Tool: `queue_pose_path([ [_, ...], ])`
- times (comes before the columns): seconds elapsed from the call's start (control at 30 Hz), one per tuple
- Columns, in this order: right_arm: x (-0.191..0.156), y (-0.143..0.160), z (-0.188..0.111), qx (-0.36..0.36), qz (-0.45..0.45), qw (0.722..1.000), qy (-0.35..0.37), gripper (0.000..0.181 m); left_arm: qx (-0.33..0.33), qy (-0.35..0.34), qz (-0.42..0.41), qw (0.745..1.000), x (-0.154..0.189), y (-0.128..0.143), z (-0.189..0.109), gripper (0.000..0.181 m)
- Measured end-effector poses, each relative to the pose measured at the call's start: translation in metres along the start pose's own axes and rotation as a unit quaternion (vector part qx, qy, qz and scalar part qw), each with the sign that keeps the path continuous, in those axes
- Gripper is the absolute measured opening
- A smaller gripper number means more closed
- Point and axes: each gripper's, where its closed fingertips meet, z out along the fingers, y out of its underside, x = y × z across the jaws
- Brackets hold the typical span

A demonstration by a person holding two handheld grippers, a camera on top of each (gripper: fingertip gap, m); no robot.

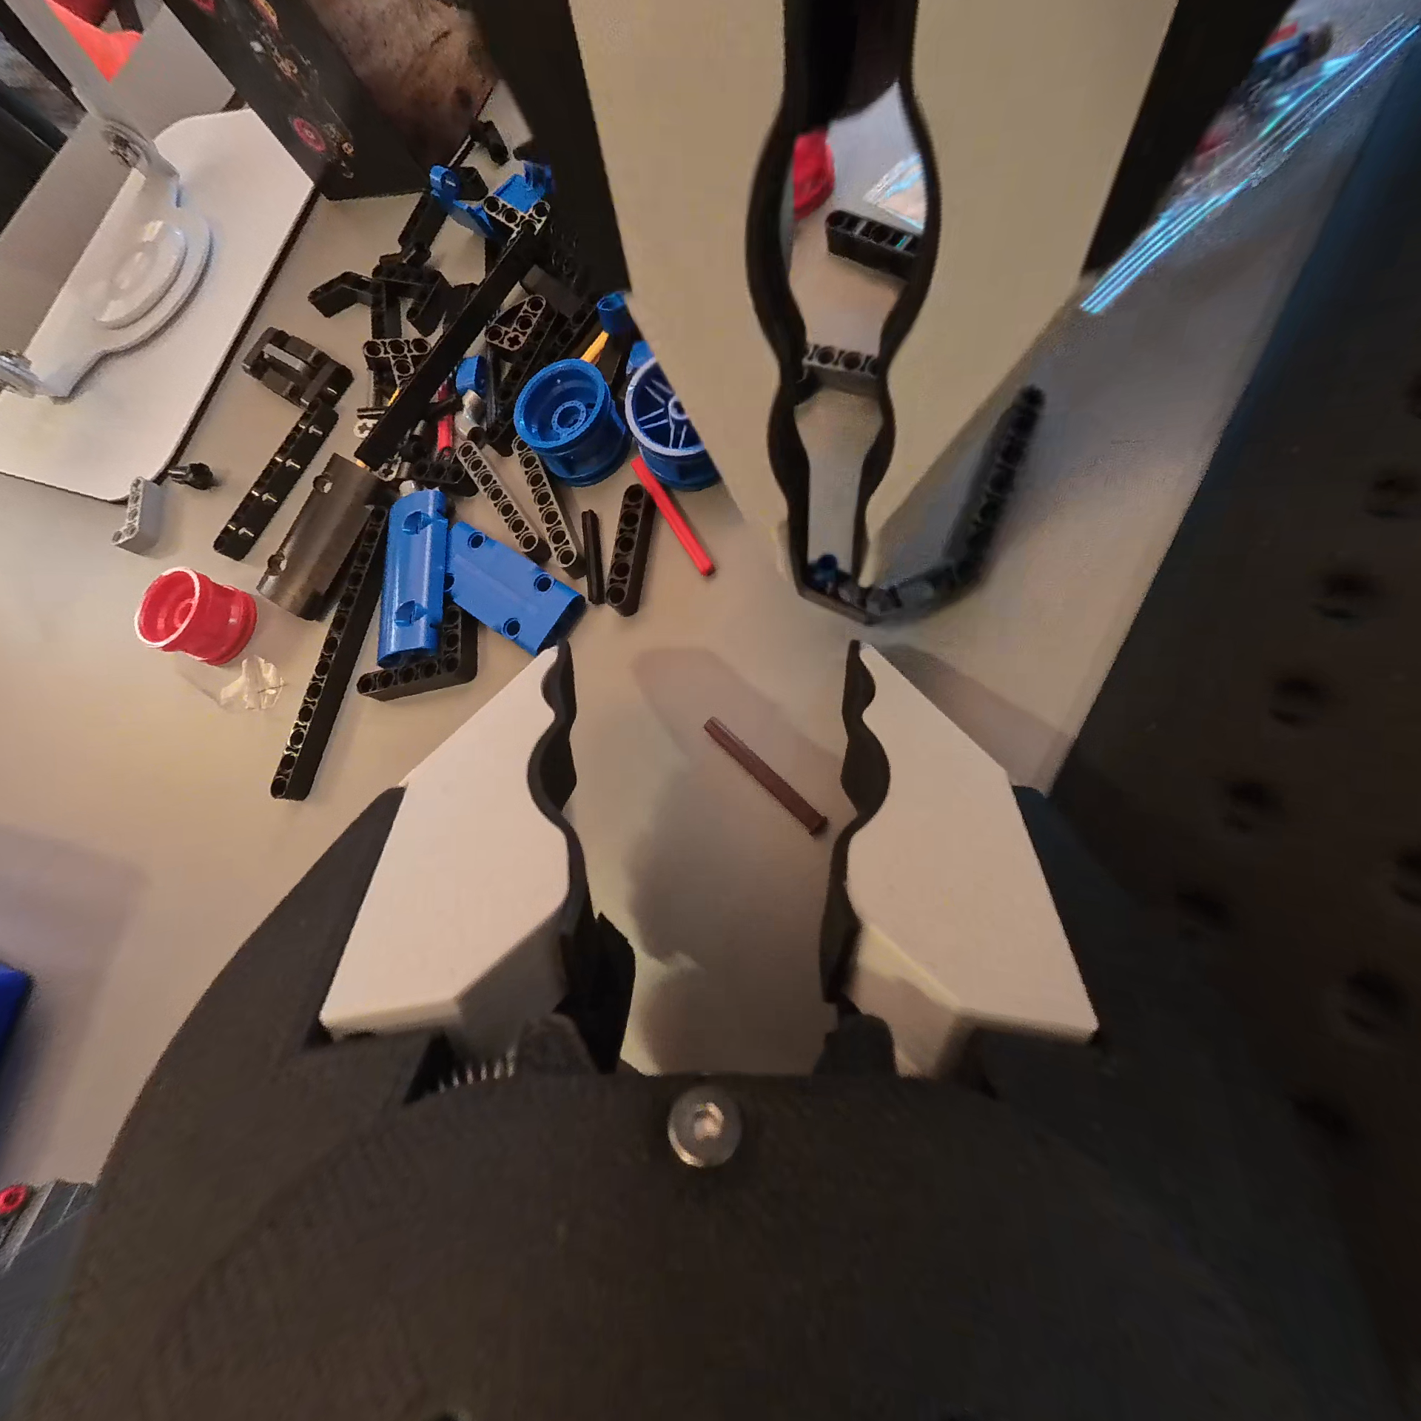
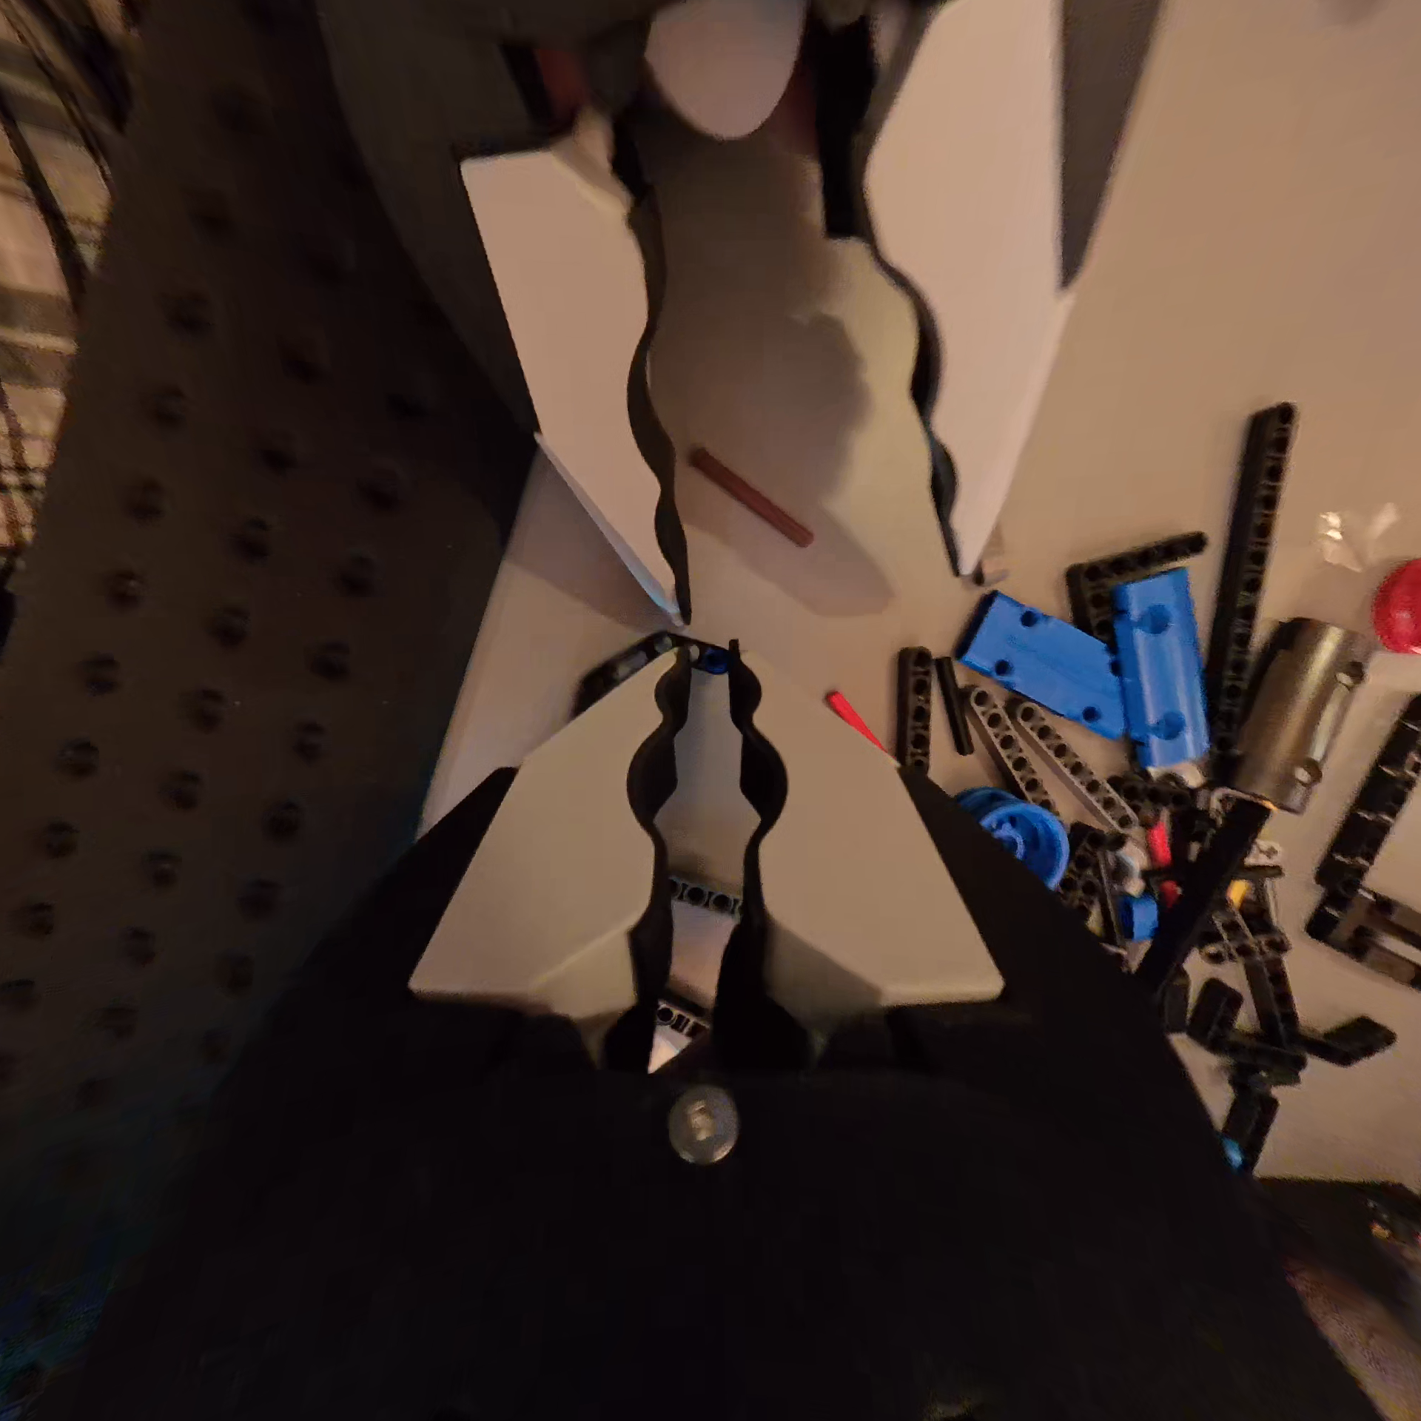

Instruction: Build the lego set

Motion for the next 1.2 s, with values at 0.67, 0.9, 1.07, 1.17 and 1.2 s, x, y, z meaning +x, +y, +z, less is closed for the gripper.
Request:
queue_pose_path([
  [0.67,0.001,0.026,0.001,0.055,0.116,0.991,0.037,0.05,0.004,0.007,0.011,1.0,0.005,-0.006,0.004,0.062],
  [0.9,-0.01,0.014,0.002,0.105,0.124,0.987,-0.001,0.066,0.031,0.041,-0.025,0.998,0.009,-0.027,0.005,0.057],
  [1.07,-0.011,0.01,0.001,0.117,0.12,0.986,0.001,0.068,0.015,0.035,-0.057,0.998,0.001,-0.033,0.02,0.058],
  [1.17,-0.007,0.013,-0.004,0.116,0.12,0.986,0.023,0.069,-0.005,0.031,-0.044,0.999,0.005,-0.03,0.029,0.058],
  [1.2,-0.005,0.015,-0.007,0.111,0.12,0.986,0.034,0.069,-0.007,0.03,-0.048,0.998,0.005,-0.03,0.03,0.058],
])
